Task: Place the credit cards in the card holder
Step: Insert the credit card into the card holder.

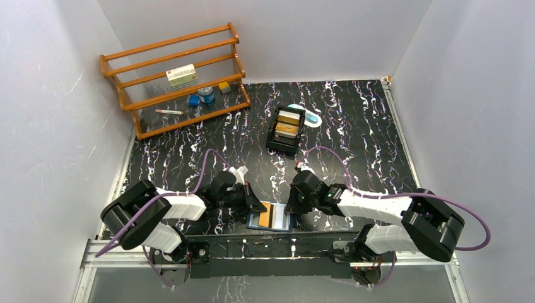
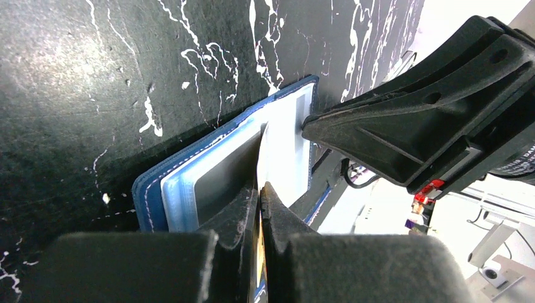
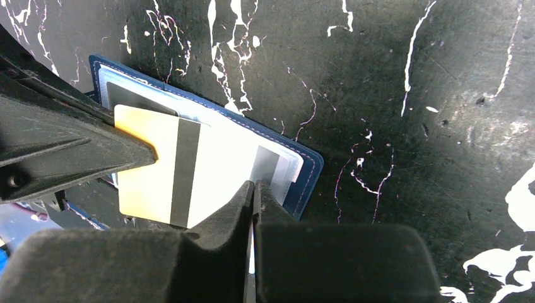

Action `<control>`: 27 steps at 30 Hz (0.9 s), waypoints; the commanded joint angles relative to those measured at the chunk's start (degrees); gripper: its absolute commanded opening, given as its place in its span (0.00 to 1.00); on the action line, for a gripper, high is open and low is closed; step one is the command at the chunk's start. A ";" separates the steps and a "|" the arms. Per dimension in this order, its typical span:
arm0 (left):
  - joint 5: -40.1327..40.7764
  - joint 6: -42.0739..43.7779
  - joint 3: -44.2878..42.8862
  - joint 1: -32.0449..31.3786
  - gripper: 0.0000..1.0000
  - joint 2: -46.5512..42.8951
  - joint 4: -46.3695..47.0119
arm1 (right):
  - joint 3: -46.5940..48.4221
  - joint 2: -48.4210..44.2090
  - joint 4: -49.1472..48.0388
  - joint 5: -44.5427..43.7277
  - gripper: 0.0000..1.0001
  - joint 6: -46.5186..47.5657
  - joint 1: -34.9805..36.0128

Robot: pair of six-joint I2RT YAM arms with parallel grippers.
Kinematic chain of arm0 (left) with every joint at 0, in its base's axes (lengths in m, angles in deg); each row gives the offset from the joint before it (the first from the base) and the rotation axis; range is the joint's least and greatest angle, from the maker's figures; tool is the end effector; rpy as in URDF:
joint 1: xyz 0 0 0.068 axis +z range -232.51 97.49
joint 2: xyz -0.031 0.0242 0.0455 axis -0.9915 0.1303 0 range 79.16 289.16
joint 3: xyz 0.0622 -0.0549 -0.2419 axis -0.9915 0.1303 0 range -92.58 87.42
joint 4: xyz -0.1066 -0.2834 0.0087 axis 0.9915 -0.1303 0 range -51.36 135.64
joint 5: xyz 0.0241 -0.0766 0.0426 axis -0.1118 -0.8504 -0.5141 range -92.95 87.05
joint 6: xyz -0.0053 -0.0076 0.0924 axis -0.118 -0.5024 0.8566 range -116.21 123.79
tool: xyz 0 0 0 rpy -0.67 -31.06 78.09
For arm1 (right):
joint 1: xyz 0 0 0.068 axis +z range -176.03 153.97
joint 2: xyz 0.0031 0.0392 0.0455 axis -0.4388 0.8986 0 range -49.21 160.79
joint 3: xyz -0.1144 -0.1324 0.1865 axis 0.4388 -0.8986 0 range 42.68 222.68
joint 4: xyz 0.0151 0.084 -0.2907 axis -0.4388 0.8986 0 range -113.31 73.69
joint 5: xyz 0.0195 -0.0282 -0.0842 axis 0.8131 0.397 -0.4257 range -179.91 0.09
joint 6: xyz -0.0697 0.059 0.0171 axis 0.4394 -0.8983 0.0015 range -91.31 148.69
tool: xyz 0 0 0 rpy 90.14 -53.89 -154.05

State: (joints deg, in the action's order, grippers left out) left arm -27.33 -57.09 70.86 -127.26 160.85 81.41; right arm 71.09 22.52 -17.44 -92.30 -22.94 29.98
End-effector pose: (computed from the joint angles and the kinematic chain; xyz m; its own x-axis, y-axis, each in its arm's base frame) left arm 0.1824 -0.2295 0.0469 -0.9528 -0.1760 -0.2473 0.1321 0.4930 -0.8599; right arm 0.1690 0.2443 0.0736 -0.9002 0.0663 -0.4304 -0.1729 0.8527 0.4929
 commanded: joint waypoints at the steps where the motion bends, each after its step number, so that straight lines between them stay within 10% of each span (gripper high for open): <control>1: 1.79 3.54 -0.60 -0.61 0.00 1.36 -1.06 | -0.19 0.29 2.13 -1.99 0.11 0.76 0.47; 27: 9.43 4.40 0.67 -2.47 0.00 -2.59 -2.76 | -2.02 -0.93 0.30 -2.05 0.10 -1.76 0.41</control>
State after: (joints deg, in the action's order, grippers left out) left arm -20.86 -54.64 70.84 -129.06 158.78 79.93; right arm 70.89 22.12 -17.48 -92.78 -23.88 29.98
